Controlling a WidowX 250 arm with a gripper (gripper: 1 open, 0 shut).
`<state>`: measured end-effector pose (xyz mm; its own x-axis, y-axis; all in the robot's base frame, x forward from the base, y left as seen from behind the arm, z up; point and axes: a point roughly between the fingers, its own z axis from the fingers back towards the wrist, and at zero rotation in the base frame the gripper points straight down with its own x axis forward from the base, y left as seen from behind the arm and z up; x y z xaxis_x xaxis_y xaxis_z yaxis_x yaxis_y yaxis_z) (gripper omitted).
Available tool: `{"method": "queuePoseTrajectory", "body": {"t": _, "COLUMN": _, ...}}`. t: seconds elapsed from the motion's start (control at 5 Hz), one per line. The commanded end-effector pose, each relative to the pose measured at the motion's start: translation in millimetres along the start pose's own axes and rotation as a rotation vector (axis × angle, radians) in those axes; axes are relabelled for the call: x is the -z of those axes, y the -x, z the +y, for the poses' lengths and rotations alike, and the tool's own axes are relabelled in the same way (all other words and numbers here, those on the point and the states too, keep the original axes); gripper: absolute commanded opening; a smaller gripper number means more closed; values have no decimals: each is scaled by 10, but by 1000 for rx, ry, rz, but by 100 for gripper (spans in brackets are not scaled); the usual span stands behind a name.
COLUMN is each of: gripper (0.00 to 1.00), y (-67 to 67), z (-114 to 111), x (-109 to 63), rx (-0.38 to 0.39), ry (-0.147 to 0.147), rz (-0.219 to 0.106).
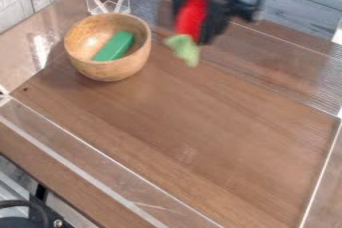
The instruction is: Move the red object to the left side of the table
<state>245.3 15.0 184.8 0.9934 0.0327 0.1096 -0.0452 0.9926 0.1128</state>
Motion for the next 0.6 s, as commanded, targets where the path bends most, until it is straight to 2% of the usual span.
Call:
{"method": "queuePoseTrajectory", "body": {"t": 0.0, "gripper": 0, "y": 31, "z": -274, "x": -62, "rx": -26, "ry": 37, "rz": -36}}
{"method": "queuePoseTrajectory", "body": {"t": 0.2, "gripper": 0, "y": 106, "z": -368, "x": -73, "rx": -80, "ry": 53, "rz": -34}}
{"method": "queuePoseTrajectory", "body": {"t": 0.4, "gripper": 0, "y": 63, "z": -239, "x": -4, "rx": -99, "ry": 70, "rz": -34}}
